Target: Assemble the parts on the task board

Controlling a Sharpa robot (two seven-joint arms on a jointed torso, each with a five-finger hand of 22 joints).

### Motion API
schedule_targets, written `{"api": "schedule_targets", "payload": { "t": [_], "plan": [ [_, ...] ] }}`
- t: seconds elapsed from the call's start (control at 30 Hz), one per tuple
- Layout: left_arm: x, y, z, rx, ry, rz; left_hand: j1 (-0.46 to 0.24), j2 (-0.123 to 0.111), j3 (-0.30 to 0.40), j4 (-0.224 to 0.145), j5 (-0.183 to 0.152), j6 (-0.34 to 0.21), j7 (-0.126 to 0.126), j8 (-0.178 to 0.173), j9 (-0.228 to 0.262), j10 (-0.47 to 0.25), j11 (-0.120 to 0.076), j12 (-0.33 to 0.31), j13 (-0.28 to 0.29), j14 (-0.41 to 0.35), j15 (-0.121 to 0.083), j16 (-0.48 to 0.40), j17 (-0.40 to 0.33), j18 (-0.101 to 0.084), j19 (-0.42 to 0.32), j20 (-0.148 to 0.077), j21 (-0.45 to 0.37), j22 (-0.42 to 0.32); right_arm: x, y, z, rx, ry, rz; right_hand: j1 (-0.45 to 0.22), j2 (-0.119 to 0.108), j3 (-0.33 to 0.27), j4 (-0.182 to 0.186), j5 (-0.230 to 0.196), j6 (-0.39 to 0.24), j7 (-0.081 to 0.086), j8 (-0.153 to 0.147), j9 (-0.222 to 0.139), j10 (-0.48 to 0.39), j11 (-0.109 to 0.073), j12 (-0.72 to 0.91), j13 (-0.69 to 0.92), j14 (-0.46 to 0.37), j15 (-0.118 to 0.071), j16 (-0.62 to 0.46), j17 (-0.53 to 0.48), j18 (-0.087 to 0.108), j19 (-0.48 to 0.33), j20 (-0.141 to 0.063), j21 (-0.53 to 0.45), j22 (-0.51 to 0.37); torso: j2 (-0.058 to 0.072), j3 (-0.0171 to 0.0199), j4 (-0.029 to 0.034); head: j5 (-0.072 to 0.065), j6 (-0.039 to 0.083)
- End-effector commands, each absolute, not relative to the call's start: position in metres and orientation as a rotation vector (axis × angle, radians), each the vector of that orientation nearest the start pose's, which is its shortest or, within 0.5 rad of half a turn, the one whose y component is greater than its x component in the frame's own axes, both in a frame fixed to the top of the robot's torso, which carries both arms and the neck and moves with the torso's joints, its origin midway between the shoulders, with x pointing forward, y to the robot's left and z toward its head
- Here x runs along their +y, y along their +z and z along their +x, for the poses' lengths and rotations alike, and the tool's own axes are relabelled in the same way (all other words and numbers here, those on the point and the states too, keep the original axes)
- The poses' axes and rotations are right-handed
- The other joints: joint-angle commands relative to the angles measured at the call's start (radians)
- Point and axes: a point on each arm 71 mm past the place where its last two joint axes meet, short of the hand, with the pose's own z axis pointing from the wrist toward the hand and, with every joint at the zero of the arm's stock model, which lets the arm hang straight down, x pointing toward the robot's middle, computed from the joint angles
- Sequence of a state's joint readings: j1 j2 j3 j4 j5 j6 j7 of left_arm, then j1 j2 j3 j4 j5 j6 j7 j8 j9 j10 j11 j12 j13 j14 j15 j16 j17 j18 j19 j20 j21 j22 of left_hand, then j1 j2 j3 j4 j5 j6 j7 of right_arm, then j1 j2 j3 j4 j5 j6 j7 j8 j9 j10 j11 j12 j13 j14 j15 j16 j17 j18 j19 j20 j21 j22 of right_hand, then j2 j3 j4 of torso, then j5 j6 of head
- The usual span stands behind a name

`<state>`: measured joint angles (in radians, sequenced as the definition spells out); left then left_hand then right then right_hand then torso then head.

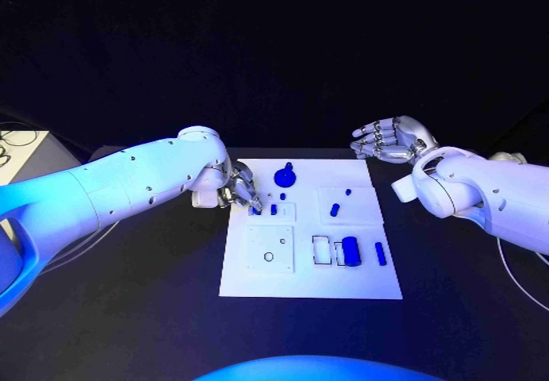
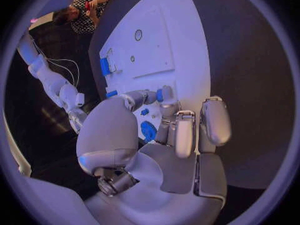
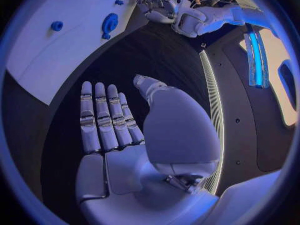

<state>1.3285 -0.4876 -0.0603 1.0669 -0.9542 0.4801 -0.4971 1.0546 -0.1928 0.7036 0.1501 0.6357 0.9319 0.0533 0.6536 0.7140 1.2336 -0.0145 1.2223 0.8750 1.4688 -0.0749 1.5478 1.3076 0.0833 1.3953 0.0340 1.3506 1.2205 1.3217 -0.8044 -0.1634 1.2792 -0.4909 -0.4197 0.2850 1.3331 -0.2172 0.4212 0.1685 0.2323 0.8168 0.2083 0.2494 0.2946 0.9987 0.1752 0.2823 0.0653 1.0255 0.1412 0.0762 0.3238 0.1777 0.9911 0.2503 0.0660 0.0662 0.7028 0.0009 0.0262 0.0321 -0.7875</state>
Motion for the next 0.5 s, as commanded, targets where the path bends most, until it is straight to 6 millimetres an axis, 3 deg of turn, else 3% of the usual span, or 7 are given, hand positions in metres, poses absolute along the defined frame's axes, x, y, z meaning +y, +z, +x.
{"api": "schedule_targets", "payload": {
  "t": [0.03, 0.5],
  "plan": [
    [0.1552, -0.2047, 0.5511, 2.557, -0.396, -0.051, -0.001, 0.010, 0.241, -0.246, 0.006, 0.009, -0.001, 0.003, -0.001, 0.013, -0.008, 0.002, 0.000, 0.092, -0.006, 0.005, 0.230, -0.002, 0.004, -0.005, 0.005, -0.001, -0.2652, -0.1670, 0.5368, 1.478, 1.051, 0.610, -0.009, -0.001, 0.003, 0.000, 0.005, 0.006, 0.035, -0.005, -0.001, 0.004, 0.004, -0.004, -0.001, 0.007, 0.000, -0.003, -0.001, 0.007, 0.001, 0.001, 0.000, -0.001, 0.000, 0.0003, 0.0003, 0.000, 0.000],
    [0.1480, -0.2061, 0.5555, 2.539, -0.368, -0.071, -0.002, 0.012, 0.240, -0.244, 0.007, 0.010, 0.000, 0.003, -0.001, 0.016, -0.008, 0.005, 0.005, 0.092, -0.006, 0.004, 0.229, -0.001, 0.002, -0.005, 0.004, -0.003, -0.2643, -0.1669, 0.5364, 1.479, 1.054, 0.609, -0.009, -0.001, 0.003, 0.000, 0.005, 0.006, 0.035, -0.005, -0.001, 0.004, 0.004, -0.004, -0.001, 0.007, 0.000, -0.003, -0.001, 0.007, 0.001, 0.001, 0.000, -0.001, 0.001, 0.0008, -0.0016, -0.001, -0.003]
  ]
}}
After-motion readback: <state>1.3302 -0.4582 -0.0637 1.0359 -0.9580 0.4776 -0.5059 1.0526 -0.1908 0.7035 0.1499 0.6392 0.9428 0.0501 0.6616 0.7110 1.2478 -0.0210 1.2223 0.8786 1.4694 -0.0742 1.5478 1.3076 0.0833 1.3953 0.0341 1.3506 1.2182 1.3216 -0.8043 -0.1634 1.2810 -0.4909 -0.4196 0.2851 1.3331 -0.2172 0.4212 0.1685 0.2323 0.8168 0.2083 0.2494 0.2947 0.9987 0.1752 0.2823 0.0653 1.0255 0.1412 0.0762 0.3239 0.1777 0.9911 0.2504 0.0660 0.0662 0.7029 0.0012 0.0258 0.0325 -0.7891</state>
